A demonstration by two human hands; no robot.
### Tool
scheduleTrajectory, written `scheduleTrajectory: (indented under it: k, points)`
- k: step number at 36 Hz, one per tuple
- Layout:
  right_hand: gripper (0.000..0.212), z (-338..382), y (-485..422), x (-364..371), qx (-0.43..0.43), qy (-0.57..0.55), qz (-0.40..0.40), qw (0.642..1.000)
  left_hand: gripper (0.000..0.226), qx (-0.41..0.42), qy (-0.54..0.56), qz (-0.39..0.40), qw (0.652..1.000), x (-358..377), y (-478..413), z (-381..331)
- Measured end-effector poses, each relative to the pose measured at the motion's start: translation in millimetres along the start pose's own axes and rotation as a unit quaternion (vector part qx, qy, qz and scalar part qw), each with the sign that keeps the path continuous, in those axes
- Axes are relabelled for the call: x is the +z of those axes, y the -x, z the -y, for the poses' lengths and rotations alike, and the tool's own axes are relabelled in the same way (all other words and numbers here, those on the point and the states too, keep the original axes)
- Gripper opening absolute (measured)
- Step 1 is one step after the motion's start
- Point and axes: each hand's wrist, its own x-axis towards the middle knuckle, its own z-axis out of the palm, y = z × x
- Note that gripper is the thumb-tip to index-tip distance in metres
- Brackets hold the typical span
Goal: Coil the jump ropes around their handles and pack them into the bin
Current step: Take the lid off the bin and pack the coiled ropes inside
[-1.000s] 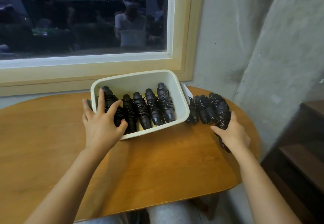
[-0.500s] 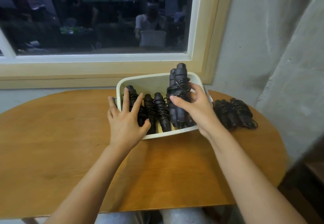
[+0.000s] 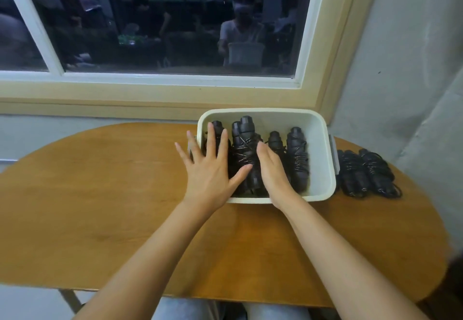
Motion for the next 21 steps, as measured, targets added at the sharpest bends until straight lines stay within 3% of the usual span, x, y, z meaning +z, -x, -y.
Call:
scheduleTrajectory:
  k: [5,10,14,17,21]
  points:
    - [0.037,-8,-9,-4,-0.026,0.009,-0.038,0.999,0.096,0.003,0.034,-0.005,0.999,-4,-7,-12]
    - [0.016,-14,-9,-10,-0.018,0.004,-0.030,0.999,0.070,0.134,0.045,-0.036,0.989,-2,-15,-14]
    - [0.041,-12,-6,-20,0.023,-0.020,-0.023,0.999,0.061,0.144,0.045,-0.014,0.988,-1,-15,-20]
    - [0.047,-14,0,-32,-0.038,0.160,-0.031,0.986,0.061,0.126,0.025,-0.017,0.992,0,-16,-21]
    - [0.047,-16,18,-46,-0.158,0.413,-0.036,0.896,0.072,0.106,-0.008,-0.021,0.994,1,-20,-21]
